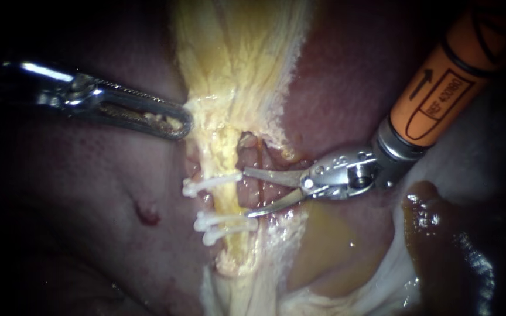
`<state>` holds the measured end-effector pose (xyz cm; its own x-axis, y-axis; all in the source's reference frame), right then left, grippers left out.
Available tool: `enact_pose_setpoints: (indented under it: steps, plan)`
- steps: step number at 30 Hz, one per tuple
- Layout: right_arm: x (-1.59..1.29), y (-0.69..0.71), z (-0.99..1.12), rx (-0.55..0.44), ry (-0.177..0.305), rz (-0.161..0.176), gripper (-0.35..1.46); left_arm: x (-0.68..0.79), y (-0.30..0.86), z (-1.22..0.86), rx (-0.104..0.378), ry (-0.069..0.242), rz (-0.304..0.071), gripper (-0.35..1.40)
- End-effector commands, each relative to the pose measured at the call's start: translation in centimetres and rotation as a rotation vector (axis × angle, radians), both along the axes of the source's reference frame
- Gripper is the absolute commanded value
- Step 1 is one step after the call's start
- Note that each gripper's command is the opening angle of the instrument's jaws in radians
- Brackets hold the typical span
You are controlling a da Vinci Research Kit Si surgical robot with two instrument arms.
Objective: Go to the cutting position left tube
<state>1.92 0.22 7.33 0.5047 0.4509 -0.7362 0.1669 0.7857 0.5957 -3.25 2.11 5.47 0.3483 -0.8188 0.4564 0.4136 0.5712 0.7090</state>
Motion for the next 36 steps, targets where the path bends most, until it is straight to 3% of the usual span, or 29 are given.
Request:
enact_pose_setpoints:
  steps: [1,12,19,25,36]
  plan:
    - [0.02,0.00,0.00,0.009,0.005,-0.003,1.44,0.00,0.00,0.00,0.000,0.000,0.000,-0.35]
    - [0.21,-0.06,-0.08,0.055,0.056,-0.033,1.44,-0.01,0.00,0.00,0.000,0.000,0.000,-0.35]
    - [0.38,-0.24,-0.12,0.058,0.079,-0.077,1.44,-0.02,0.00,0.00,0.000,0.001,-0.001,-0.35]
    - [0.56,-0.32,-0.14,0.071,0.102,-0.095,1.44,-0.03,0.00,0.01,0.000,0.001,-0.001,-0.35]
    - [0.84,-0.25,-0.09,0.071,0.115,-0.044,1.42,-0.05,0.01,0.02,-0.001,0.001,-0.002,-0.35]
